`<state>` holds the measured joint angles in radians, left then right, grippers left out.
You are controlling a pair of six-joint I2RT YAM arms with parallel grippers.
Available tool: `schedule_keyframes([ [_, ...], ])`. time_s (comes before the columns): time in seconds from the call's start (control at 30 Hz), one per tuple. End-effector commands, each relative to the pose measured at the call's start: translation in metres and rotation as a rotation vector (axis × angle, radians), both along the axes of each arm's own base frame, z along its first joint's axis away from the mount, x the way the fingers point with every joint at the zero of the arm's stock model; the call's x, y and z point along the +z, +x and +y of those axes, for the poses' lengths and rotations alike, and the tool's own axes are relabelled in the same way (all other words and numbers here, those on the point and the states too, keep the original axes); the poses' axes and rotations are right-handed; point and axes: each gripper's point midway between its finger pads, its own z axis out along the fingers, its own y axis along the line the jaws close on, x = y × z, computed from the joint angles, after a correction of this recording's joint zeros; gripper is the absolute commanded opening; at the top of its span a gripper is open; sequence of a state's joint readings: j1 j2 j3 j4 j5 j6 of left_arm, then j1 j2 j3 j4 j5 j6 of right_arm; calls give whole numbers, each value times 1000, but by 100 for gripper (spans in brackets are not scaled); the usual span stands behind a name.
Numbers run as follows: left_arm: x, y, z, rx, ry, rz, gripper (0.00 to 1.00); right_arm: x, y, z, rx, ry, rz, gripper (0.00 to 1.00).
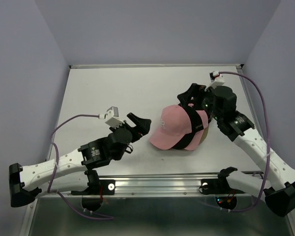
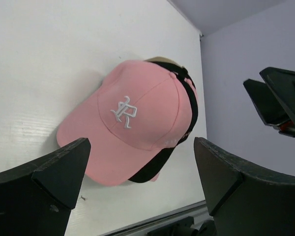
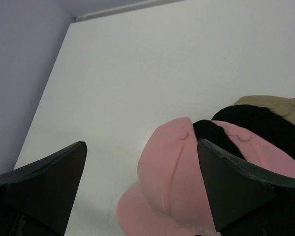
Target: Stack the hats
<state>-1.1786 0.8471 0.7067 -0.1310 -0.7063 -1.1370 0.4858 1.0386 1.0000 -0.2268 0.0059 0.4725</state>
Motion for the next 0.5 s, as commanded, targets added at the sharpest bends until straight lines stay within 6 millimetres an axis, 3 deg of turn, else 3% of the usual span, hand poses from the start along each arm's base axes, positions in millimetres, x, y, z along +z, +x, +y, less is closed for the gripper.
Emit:
schedule_keyframes([
  [0.0,34,11,42,153,98,-69,99,25,10,-65,-356,-54,-18,100],
  [0.13,50,15,56,203,92,-86,99,21,2,-100,-524,-102,-8,100],
  [0.27,51,21,61,201,120,-75,99,10,-9,-151,-747,-184,32,100],
  [0.47,43,43,76,212,147,-36,99,-14,-22,-182,-862,-218,107,100],
])
